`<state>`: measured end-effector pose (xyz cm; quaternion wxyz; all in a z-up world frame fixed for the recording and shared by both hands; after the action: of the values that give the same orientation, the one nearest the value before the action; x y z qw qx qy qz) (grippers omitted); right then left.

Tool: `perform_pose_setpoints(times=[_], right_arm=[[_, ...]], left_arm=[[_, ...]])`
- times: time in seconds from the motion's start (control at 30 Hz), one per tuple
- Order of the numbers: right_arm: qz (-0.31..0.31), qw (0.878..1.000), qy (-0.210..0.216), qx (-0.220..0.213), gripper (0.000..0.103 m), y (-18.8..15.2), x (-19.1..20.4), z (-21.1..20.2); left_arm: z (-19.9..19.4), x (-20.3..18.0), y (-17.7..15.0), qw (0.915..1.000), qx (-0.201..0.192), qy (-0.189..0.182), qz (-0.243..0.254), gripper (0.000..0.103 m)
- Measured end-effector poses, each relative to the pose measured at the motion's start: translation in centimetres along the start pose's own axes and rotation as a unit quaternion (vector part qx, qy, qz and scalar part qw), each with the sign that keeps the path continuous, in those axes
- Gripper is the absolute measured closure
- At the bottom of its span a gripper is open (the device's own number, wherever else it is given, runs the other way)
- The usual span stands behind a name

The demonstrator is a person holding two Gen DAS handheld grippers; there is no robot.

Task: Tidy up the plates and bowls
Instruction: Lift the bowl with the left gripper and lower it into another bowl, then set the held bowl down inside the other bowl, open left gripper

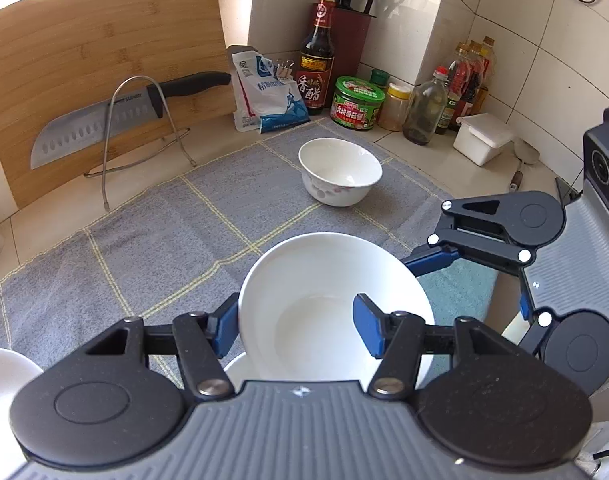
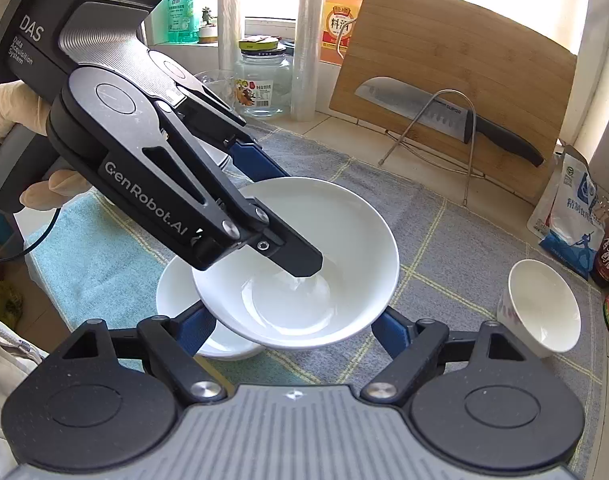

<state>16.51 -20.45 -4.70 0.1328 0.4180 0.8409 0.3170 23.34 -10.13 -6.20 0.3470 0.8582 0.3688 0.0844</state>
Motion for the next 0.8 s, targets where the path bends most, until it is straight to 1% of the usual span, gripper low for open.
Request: perform_pose_setpoints(times=[0.4,0.8], right_arm=[[0.004,1.0,0.017,0.016,0.015,0.5,2.4,2.0],[0.015,0.999,0.023,0.031,0.015,0.1,3.2,3.1]], left_arm=[[-1.0,1.9,-2.4,0.9999,0.008,0.002,-0.013,0.045],[-0.8,2.6,-3.8,0.9996,0.018,-0.006,-0.019,0.045]])
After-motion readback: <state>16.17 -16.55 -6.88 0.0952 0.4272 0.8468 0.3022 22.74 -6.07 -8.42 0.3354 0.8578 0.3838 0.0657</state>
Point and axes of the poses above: each gripper's, at about its wrist camera, not at the fingertips, and z roughly the way its jaws point, x to its left, y to its top, the point moved 6 cm from there along z, roughly the way its jaws point, and after that the axes turned 3 degrees about y, right-handed, at the moved point
